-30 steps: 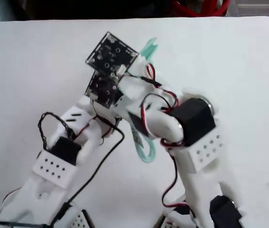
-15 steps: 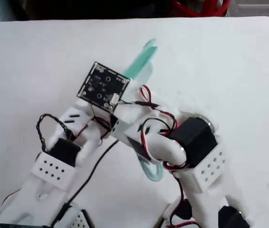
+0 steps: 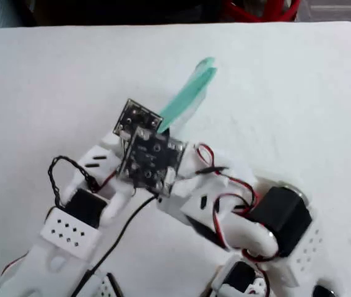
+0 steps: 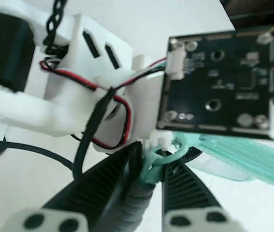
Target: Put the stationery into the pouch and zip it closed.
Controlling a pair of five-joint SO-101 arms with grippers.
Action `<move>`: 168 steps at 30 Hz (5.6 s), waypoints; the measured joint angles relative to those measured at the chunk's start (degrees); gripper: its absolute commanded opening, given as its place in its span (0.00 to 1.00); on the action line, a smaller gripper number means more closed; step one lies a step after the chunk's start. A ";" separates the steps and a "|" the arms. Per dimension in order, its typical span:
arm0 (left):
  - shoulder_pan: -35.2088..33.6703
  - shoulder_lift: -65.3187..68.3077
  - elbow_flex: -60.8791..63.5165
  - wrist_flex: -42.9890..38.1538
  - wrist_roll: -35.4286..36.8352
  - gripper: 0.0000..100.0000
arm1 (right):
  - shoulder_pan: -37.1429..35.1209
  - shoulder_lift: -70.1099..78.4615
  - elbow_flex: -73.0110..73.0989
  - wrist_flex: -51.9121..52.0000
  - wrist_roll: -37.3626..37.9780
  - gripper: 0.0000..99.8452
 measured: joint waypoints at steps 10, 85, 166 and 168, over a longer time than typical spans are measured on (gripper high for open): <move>0.09 -5.63 1.14 5.01 -0.09 0.04 | 2.02 -1.23 5.10 -1.58 11.43 0.02; 12.22 -26.99 -30.33 64.09 -34.20 0.04 | 13.80 -20.22 15.38 -3.96 28.40 0.06; -3.87 -21.98 13.27 -1.05 -4.13 0.03 | 28.75 -22.68 35.96 -28.48 8.62 0.02; -3.87 -21.98 13.27 -1.05 -4.13 0.02 | 29.19 -22.95 35.96 -28.40 8.62 0.02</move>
